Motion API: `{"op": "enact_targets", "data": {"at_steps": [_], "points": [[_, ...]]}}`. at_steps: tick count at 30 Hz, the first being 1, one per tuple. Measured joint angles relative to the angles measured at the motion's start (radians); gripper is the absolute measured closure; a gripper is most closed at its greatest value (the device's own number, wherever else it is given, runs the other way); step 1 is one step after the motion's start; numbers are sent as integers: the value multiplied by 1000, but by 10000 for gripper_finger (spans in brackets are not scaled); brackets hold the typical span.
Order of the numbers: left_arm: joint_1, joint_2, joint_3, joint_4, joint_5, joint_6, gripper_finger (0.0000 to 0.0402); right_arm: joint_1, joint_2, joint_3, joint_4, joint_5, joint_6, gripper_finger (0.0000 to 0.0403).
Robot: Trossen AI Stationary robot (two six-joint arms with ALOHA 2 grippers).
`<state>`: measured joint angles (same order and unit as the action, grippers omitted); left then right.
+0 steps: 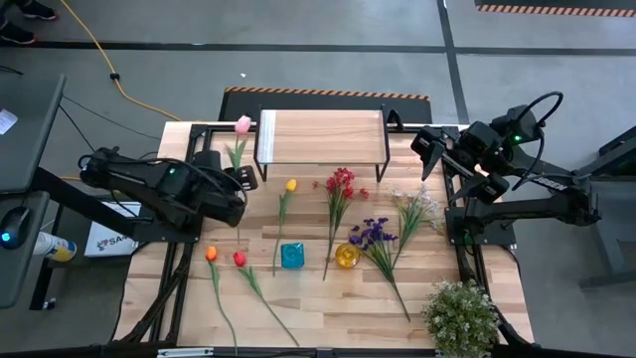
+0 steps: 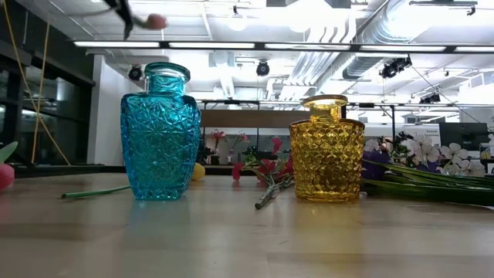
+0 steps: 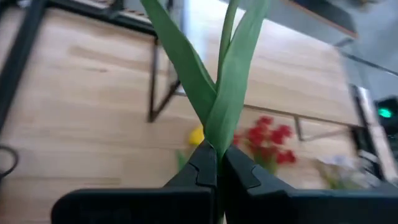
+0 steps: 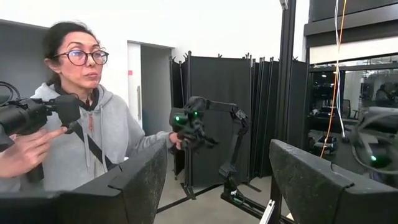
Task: Pick and place flowers into a vace then onto a shelf
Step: Put the pink tulip into the blue vase
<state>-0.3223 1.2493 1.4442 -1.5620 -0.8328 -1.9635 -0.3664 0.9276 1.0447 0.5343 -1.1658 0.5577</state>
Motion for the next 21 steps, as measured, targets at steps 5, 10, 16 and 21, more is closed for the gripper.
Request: {"op": "enact_targets", "data": {"at_steps": [5, 10, 16, 21], "points": [[-79, 11, 45, 90, -101, 74, 367, 0, 0, 0, -15, 6, -50, 130], [-142, 26, 48, 260, -204, 211, 367, 0, 0, 0, -85, 62, -132, 130], [-198, 58, 48, 410, -259, 375, 367, 0, 0, 0, -250, 210, -289, 130], [-233, 96, 48, 479, -303, 458, 367, -1, 0, 0, -412, 377, -398, 130]]}}
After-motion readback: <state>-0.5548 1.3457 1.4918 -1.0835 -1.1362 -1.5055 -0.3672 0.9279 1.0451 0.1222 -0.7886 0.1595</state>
